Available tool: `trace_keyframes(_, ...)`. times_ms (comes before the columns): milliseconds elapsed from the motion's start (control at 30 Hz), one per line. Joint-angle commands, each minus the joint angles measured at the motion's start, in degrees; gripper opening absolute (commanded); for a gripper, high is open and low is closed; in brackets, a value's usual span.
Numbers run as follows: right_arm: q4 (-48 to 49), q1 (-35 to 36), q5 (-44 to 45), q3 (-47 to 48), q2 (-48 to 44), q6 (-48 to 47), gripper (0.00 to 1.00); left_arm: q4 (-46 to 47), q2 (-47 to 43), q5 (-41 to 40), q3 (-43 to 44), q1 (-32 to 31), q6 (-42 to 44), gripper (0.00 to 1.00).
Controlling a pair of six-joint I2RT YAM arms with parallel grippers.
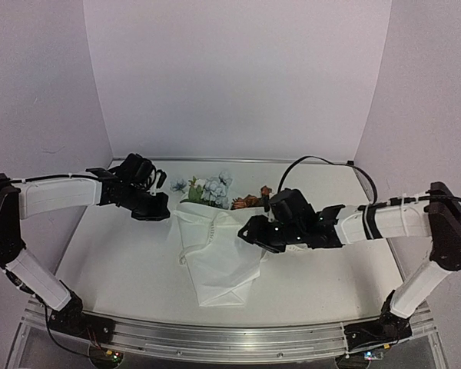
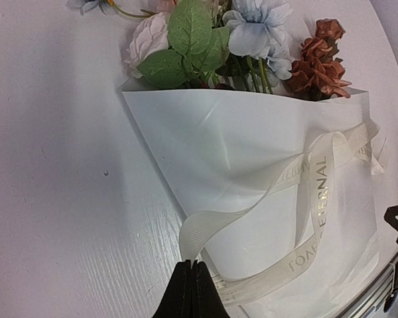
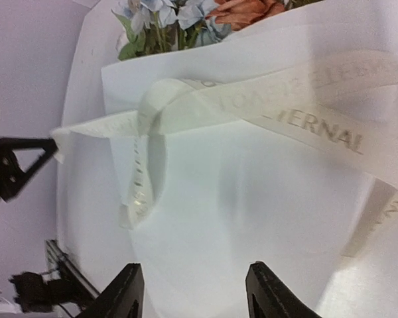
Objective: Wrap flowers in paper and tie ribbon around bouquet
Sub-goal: Adjust the ribbon at the center of the board.
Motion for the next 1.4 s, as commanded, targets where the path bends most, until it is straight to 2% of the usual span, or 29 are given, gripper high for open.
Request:
trace_keyframes(0, -14.3, -0.6, 8.9, -2.0, -8.8, -18.2, 0.65, -1.2, -3.2, -3.3, 2.5, 0.4, -0.7, 0.00)
trace_keyframes(133, -15.6, -1.3, 18.0, -4.3, -12.2, -32.0, 0.79, -2.7, -5.0, -6.1, 1.8, 0.5, -1.1, 0.00)
trace_keyframes(233, -15.7, -4.4, 16.2, -5.8, -12.5, -37.6, 0.83, -3.1, -6.5, -8.4, 1.0, 0.7, -1.8, 0.00)
trace_keyframes(400, -15.8, -11.6, 1.8, -6.8, -10.5, -41.6, 0.78, -3.2, -8.5, -9.2, -0.3, 0.9, -2.3, 0.00)
trace_keyframes(533, -16.7, -14.8, -2.2, -4.9, -7.1, -44.9, 0.77, -3.7, -9.1, -9.0, -0.5, 1.2, -2.2, 0.00)
trace_keyframes(733, -22.3, -15.6, -4.3, 0.5, -0.1, -46.4, 0.74, -4.2, -9.8, -8.3, -0.8, 1.4, -2.2, 0.00)
trace_keyframes(1033, -22.0, -15.6, 0.0, 1.7, 6.0, -44.0, 0.65, -4.8, -11.3, -8.6, -1.3, 2.0, -2.3, 0.00)
trace_keyframes(1133, -21.9, -15.6, 1.2, 2.2, 7.1, -43.2, 0.58, -4.7, -11.8, -8.9, -1.9, 2.2, -2.6, 0.00)
trace_keyframes(1233, -21.9, -15.6, 1.8, 2.2, 7.6, -42.2, 0.45, -4.4, -12.3, -9.2, -2.6, 2.5, -3.2, 0.00)
trace_keyframes(1367, -22.0, -15.6, 2.4, 1.4, 6.6, -41.3, 0.11, -4.4, -13.6, -11.3, -3.7, 3.0, -4.7, 0.00)
